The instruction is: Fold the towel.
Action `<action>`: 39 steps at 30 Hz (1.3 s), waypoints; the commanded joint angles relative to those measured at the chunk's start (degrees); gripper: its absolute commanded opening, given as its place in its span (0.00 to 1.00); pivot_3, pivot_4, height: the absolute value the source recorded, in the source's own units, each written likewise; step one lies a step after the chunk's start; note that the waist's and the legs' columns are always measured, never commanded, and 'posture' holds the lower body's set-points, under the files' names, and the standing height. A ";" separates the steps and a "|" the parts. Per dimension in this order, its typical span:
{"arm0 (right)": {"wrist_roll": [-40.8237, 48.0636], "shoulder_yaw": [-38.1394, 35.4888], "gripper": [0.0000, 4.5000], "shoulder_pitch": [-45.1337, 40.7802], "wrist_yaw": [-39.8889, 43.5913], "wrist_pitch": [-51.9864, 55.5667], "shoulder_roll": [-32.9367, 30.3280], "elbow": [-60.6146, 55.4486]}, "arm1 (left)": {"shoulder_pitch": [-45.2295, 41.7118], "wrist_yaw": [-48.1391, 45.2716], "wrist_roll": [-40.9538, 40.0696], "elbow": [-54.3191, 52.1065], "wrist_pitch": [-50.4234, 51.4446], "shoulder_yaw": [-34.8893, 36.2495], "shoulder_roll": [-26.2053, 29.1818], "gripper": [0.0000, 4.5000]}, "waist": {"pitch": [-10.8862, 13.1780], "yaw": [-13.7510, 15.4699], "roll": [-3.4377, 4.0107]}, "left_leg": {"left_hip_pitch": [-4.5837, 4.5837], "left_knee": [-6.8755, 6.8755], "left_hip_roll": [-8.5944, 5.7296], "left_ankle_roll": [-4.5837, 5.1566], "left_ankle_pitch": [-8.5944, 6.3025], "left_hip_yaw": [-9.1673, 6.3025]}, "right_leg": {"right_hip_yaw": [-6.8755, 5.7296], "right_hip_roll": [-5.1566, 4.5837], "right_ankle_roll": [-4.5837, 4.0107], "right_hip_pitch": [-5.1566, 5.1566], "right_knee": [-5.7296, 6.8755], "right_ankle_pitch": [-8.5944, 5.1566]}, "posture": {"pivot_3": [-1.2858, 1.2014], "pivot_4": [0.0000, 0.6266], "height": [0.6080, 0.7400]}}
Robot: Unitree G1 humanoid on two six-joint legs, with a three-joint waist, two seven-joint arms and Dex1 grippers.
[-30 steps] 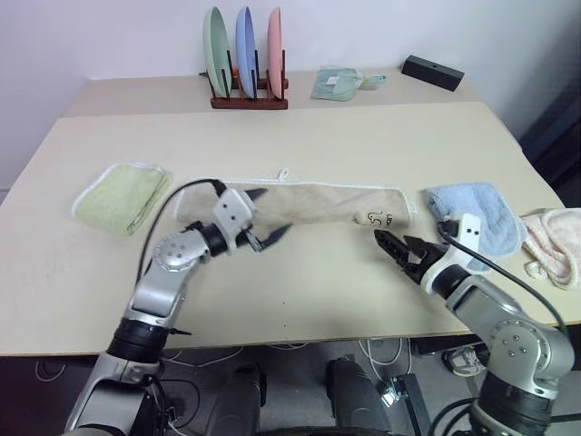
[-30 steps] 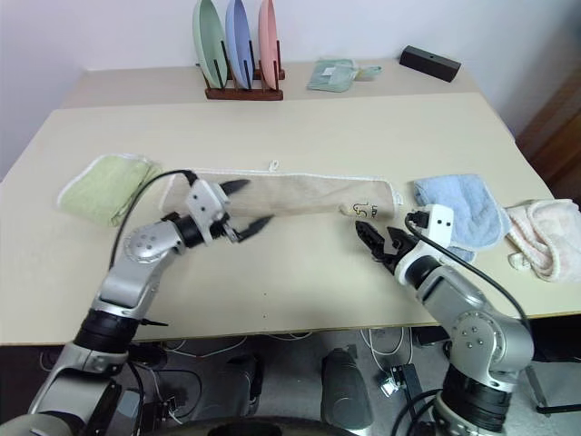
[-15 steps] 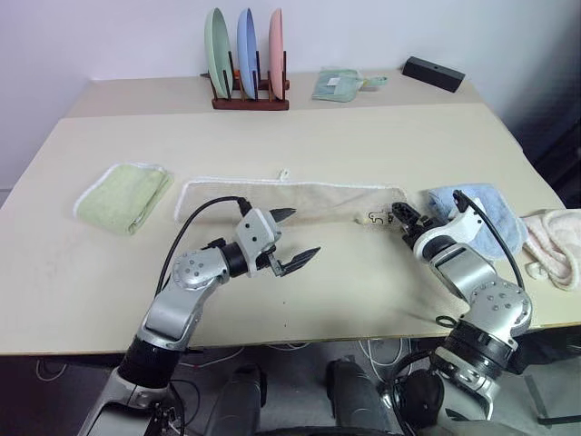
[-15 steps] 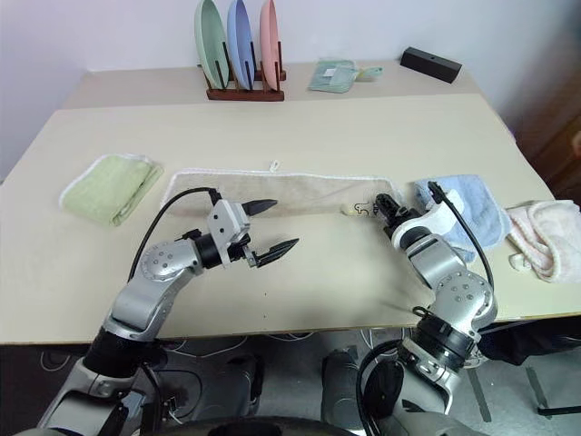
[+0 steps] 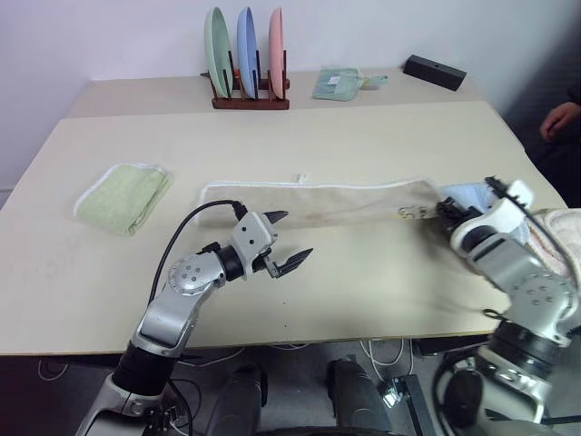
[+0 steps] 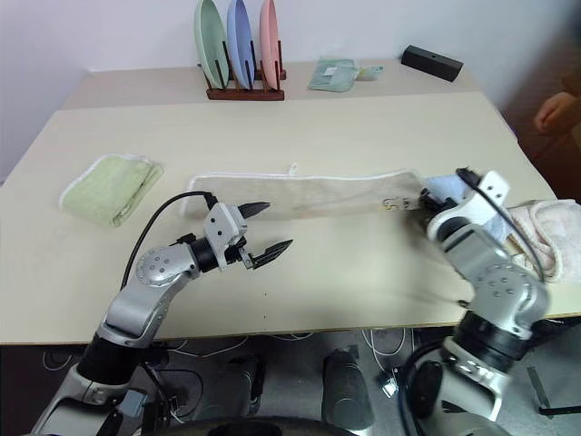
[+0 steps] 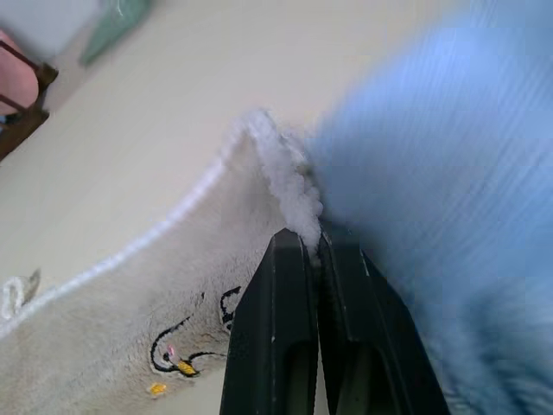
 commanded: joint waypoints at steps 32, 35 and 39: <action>-30.50 51.42 0.07 -7.79 32.48 -13.24 -4.21 2.16 | -1.71 2.17 2.21 0.21 -0.83 0.13 -1.96 0.99 | 0.01 0.17 -0.04 | -0.05 0.01 0.00 0.01 -0.01 -0.01 | -0.02 0.00 0.02 -0.04 -0.08 -0.01 | 0.52 0.24 1.00; -29.83 49.24 0.31 -6.28 34.28 -14.18 -5.20 -1.55 | -1.79 2.06 2.12 0.31 -0.66 0.57 -1.66 0.99 | 0.01 0.15 -0.04 | -0.05 0.01 0.00 0.02 -0.01 -0.01 | -0.02 0.00 0.02 -0.04 -0.07 -0.01 | 0.52 0.24 1.00; -27.31 45.05 0.62 -2.86 39.43 -16.36 -8.97 -9.13 | -1.35 2.32 2.12 -0.14 -0.23 1.26 -1.29 0.99 | 0.01 0.36 -0.04 | -0.05 0.00 0.00 0.02 -0.01 -0.01 | -0.02 0.00 0.02 -0.04 -0.08 -0.01 | 0.52 0.24 1.00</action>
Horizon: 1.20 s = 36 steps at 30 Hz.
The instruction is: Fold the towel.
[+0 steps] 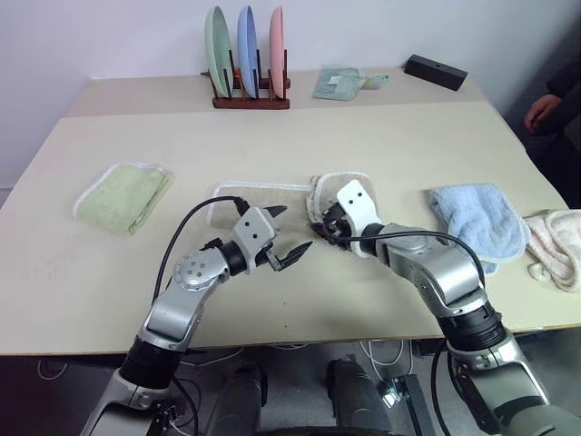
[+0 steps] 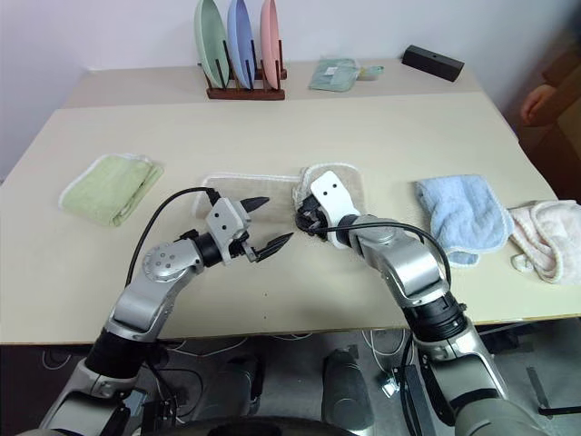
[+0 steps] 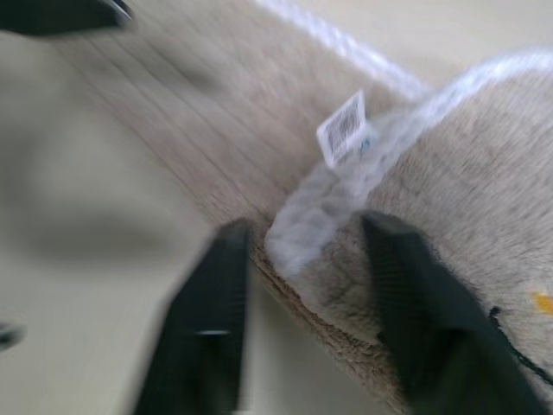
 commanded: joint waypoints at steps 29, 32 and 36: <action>-11.22 -7.13 0.01 -4.06 4.63 -31.15 8.18 31.14 | 6.36 5.16 0.42 -4.66 3.08 3.72 -0.04 0.99 | -0.01 -0.39 -0.02 | 0.09 -0.02 0.01 -0.01 0.00 0.00 | 0.00 0.00 -0.01 0.03 0.05 0.00 | 0.52 0.24 1.00; -7.28 -10.02 0.13 -5.59 6.10 -27.73 7.85 22.36 | 8.36 7.37 -0.91 -6.36 6.89 6.10 -0.16 0.99 | 0.01 -0.37 0.01 | 0.07 -0.04 0.01 -0.01 0.00 0.00 | 0.01 0.00 -0.01 0.01 0.05 0.00 | 0.52 0.24 1.00; -6.51 -10.34 0.55 -6.40 8.20 -25.27 5.08 12.25 | 10.94 12.30 -8.64 -9.92 17.68 13.66 -3.93 1.00 | 0.01 -0.30 0.01 | 0.04 -0.04 0.01 0.00 0.00 -0.03 | 0.00 0.00 0.00 -0.04 0.06 0.00 | 0.52 0.24 1.00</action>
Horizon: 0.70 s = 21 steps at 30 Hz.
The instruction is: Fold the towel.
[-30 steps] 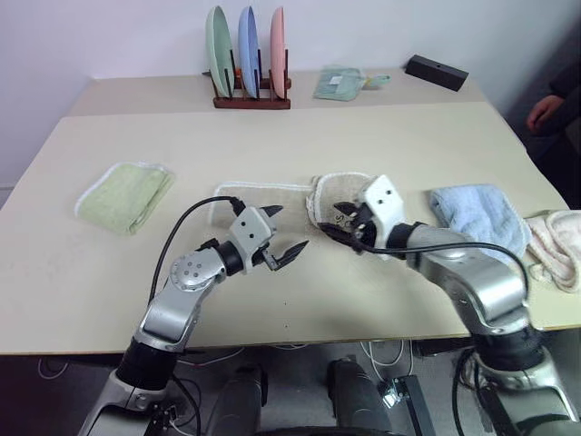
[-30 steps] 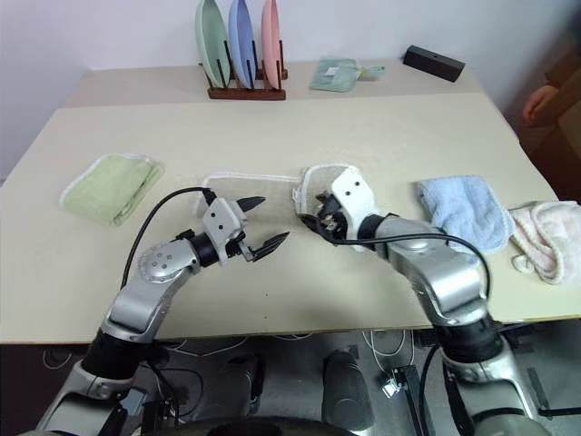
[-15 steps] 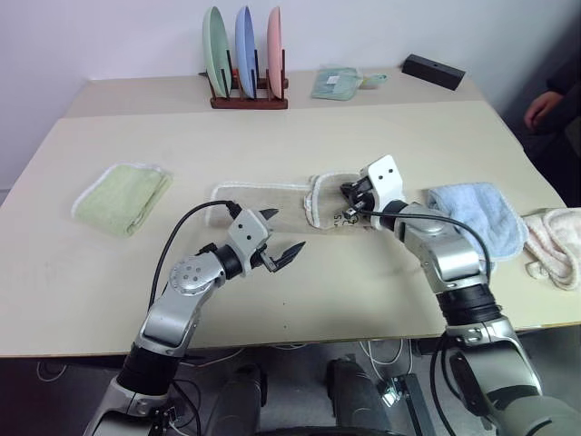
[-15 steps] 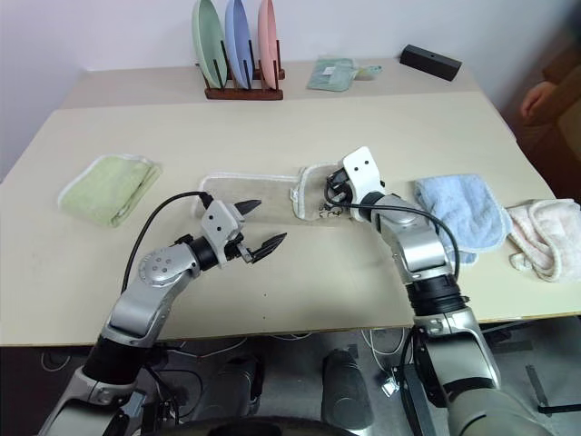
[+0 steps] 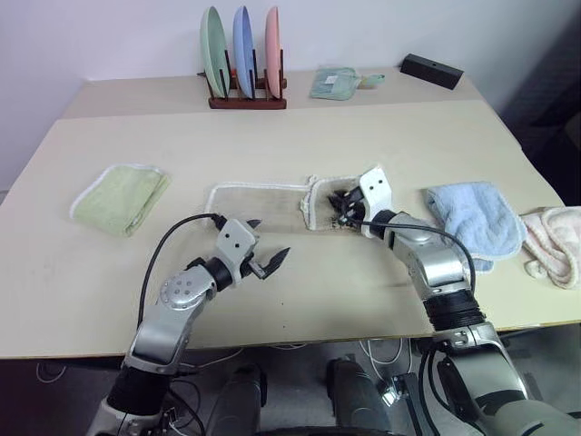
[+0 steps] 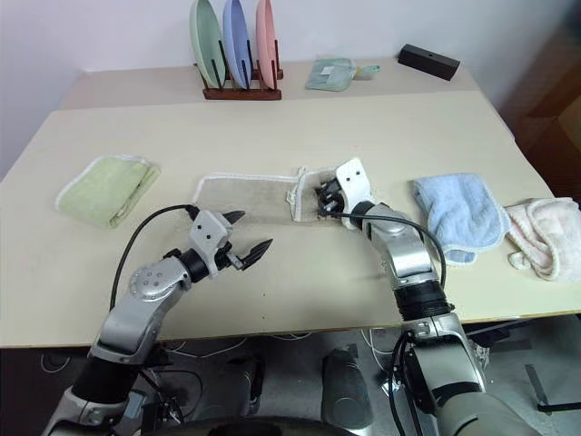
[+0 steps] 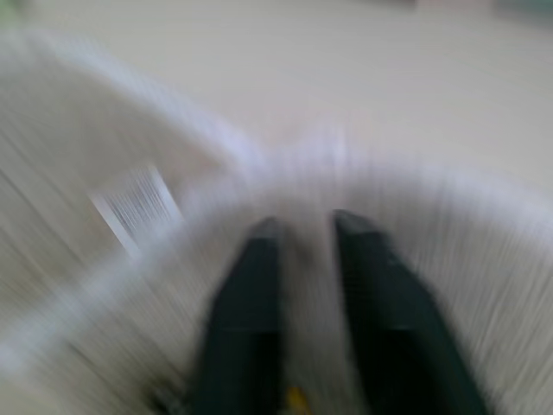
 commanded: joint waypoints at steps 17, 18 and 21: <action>-2.33 5.07 0.96 1.69 2.69 1.99 -1.65 -19.05 | -14.22 36.88 -29.31 4.01 36.87 37.55 -25.82 1.00 | -0.08 0.45 -0.09 | 0.16 0.15 -0.02 -0.10 0.05 -0.09 | -0.06 0.01 0.00 0.31 -0.03 0.00 | 0.52 0.24 1.00; -2.45 5.15 0.96 1.86 2.62 2.02 -1.54 -19.16 | -15.04 37.43 -29.60 5.15 36.48 37.73 -25.70 1.00 | -0.08 0.57 -0.10 | 0.17 0.14 -0.02 -0.10 0.05 -0.09 | -0.06 0.01 0.01 0.34 -0.05 0.00 | 0.52 0.24 1.00; -3.09 5.72 0.97 3.08 2.47 2.21 -1.90 -20.26 | -17.50 38.52 -30.09 8.61 34.02 37.88 -25.16 0.87 | -0.08 1.20 -0.09 | 0.19 0.14 -0.03 -0.10 0.06 -0.09 | -0.07 0.01 0.00 0.37 -0.07 0.00 | 0.52 0.24 1.00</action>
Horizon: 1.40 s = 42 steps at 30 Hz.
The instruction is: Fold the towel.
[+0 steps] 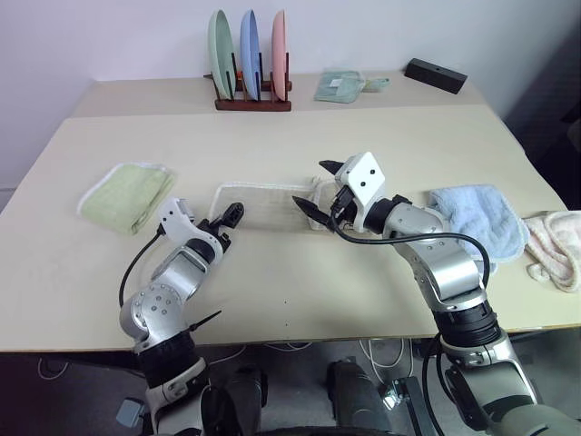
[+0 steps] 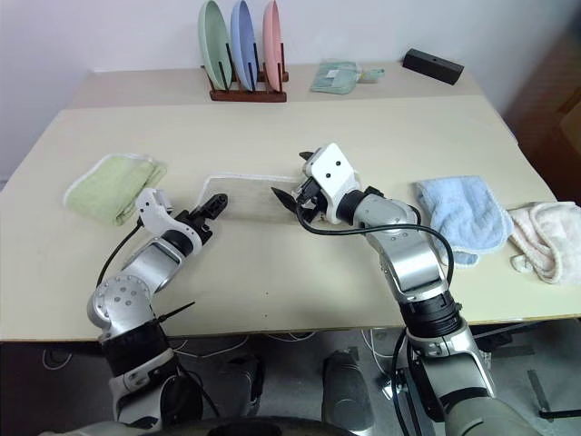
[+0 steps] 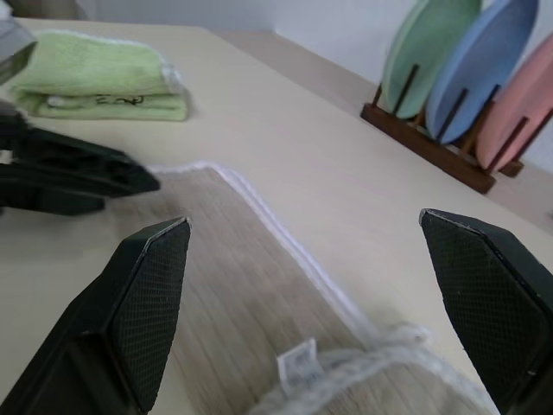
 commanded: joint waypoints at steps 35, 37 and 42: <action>-4.36 -3.15 0.97 6.74 -2.92 1.51 -4.58 -2.22 | -8.01 -45.29 19.78 2.46 -30.66 -48.11 25.27 0.01 | 0.13 0.63 -0.19 | -0.24 -0.18 0.00 -0.04 0.01 0.04 | 0.01 0.00 -0.02 -0.27 -0.15 0.00 | 0.52 0.24 1.00; -5.18 -4.14 0.97 7.33 -3.98 1.07 -5.42 -1.54 | -9.29 -46.31 22.88 4.82 -31.58 -51.56 24.75 0.01 | 0.13 0.74 -0.19 | -0.24 -0.18 0.00 -0.04 0.01 0.04 | 0.02 0.00 -0.02 -0.27 -0.15 0.00 | 0.52 0.24 1.00; -5.89 -6.56 0.97 8.97 -5.74 1.40 -6.29 -2.17 | -10.28 -46.32 26.81 8.99 -32.76 -53.25 23.37 0.01 | 0.14 0.51 -0.17 | -0.24 -0.19 0.00 -0.03 0.01 0.05 | 0.02 0.00 -0.01 -0.29 -0.15 0.00 | 0.52 0.24 1.00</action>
